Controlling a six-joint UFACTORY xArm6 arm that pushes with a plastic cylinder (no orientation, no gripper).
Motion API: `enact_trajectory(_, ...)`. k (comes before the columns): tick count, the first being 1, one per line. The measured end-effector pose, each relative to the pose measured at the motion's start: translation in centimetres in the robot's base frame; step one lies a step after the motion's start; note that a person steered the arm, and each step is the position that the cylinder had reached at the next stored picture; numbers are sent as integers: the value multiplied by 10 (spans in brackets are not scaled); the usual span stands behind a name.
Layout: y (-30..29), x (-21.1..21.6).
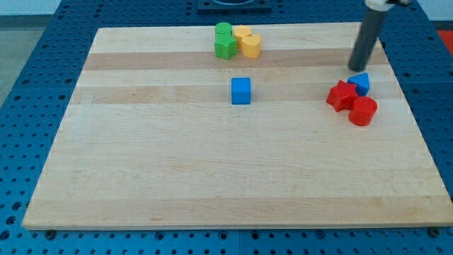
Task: Separate the blue triangle from the red blocks
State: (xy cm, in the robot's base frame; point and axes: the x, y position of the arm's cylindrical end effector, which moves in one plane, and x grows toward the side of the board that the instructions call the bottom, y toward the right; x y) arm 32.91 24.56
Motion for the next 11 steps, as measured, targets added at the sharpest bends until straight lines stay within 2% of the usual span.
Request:
enact_trajectory(1,27,18)
enact_trajectory(3,33,56)
enact_trajectory(6,-41,47)
enact_trajectory(8,-44,21)
enact_trajectory(10,-80,62)
enact_trajectory(11,-108,66)
